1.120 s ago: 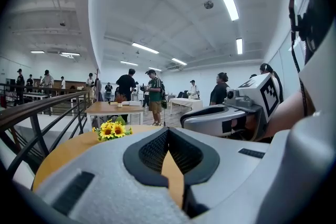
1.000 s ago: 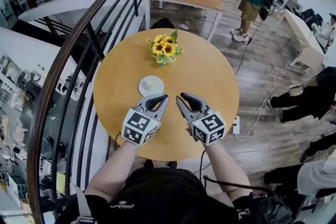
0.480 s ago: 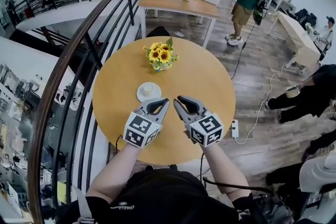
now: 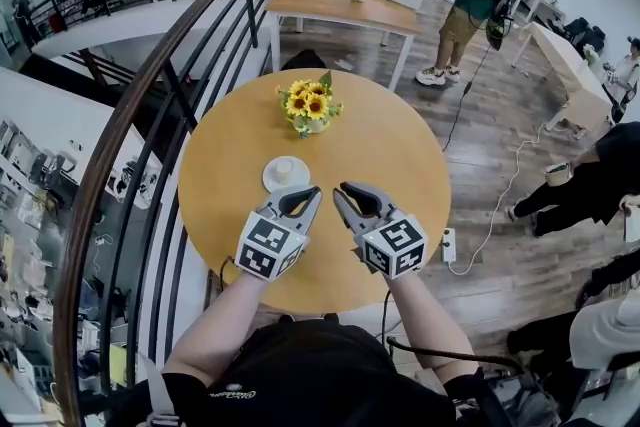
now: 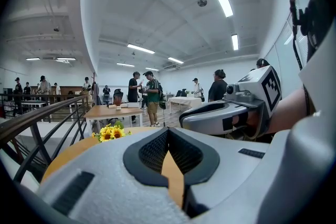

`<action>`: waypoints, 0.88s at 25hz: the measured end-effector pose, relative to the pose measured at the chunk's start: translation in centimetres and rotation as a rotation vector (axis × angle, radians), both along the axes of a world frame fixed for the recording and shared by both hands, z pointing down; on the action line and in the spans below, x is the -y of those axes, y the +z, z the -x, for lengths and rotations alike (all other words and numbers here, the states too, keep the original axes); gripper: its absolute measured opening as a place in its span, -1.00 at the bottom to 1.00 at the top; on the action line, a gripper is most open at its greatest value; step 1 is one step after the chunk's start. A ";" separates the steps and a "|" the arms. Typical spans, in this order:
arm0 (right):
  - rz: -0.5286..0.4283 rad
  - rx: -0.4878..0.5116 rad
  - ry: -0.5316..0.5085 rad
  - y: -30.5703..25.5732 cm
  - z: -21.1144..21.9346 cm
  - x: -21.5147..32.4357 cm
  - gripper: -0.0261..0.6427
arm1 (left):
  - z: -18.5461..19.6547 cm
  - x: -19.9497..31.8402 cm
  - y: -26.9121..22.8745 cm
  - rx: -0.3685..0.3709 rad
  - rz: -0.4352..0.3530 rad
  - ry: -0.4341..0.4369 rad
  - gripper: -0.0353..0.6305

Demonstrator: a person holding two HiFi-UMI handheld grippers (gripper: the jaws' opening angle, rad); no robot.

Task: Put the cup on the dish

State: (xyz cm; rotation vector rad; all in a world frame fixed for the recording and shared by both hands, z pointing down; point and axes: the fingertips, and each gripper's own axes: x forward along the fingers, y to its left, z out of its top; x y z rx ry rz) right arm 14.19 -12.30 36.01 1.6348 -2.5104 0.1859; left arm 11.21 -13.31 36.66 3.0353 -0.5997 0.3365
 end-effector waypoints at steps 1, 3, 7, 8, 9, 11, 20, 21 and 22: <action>0.002 0.000 0.000 0.0 0.0 0.0 -0.73 | 0.0 0.0 0.0 0.002 0.000 0.000 -0.89; 0.005 0.000 0.005 0.2 -0.1 0.1 -0.73 | 0.1 0.0 0.2 0.004 0.001 0.002 -0.89; 0.013 0.000 0.018 0.4 -0.2 0.1 -0.73 | 0.3 0.0 0.5 0.010 0.007 -0.002 -0.89; 0.015 0.000 0.017 0.5 -0.1 0.1 -0.73 | 0.4 0.0 0.6 0.013 0.009 -0.003 -0.89; 0.017 -0.001 0.017 0.6 -0.1 0.1 -0.73 | 0.6 0.0 0.8 0.014 0.010 -0.004 -0.89; 0.020 -0.003 0.015 0.9 0.1 0.3 -0.73 | 0.8 0.1 1.1 0.017 0.011 -0.005 -0.89; 0.041 -0.006 0.004 1.3 0.1 0.8 -0.73 | 0.4 0.5 1.3 0.029 0.020 -0.004 -0.89; 0.044 -0.007 0.003 1.4 0.1 0.9 -0.73 | 0.4 0.6 1.3 0.030 0.022 -0.005 -0.89; 0.046 -0.007 0.002 1.5 0.0 1.0 -0.73 | 0.3 0.7 1.4 0.030 0.023 -0.006 -0.89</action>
